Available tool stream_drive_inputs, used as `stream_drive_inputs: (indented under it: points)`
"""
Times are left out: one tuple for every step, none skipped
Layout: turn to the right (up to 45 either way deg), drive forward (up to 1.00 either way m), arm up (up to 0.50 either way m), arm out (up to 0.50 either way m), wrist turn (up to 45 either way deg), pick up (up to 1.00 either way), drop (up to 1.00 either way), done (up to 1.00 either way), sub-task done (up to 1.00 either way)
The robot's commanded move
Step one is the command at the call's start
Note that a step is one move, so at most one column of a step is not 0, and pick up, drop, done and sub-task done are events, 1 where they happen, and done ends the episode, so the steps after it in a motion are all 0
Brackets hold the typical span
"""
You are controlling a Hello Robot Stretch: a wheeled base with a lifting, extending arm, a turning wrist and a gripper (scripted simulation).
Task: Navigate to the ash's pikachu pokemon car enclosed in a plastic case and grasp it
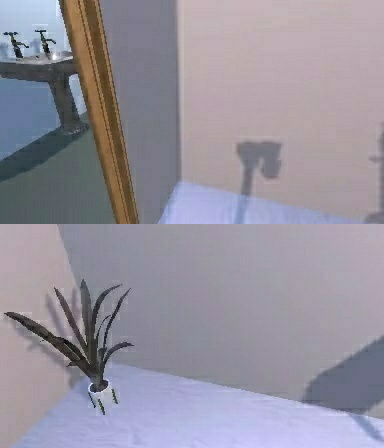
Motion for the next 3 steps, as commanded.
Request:
stream_drive_inputs:
  points:
    - [-45.0, 0.0, 0.0, 0.0, 0.0, 0.0, 0.0, 0.0, 0.0]
    - [-6.0, 0.0, 0.0, 0.0, 0.0, 0.0, 0.0, 0.0, 0.0]
    - [0.0, 0.45, 0.0, 0.0, 0.0, 0.0, 0.0, 0.0, 0.0]
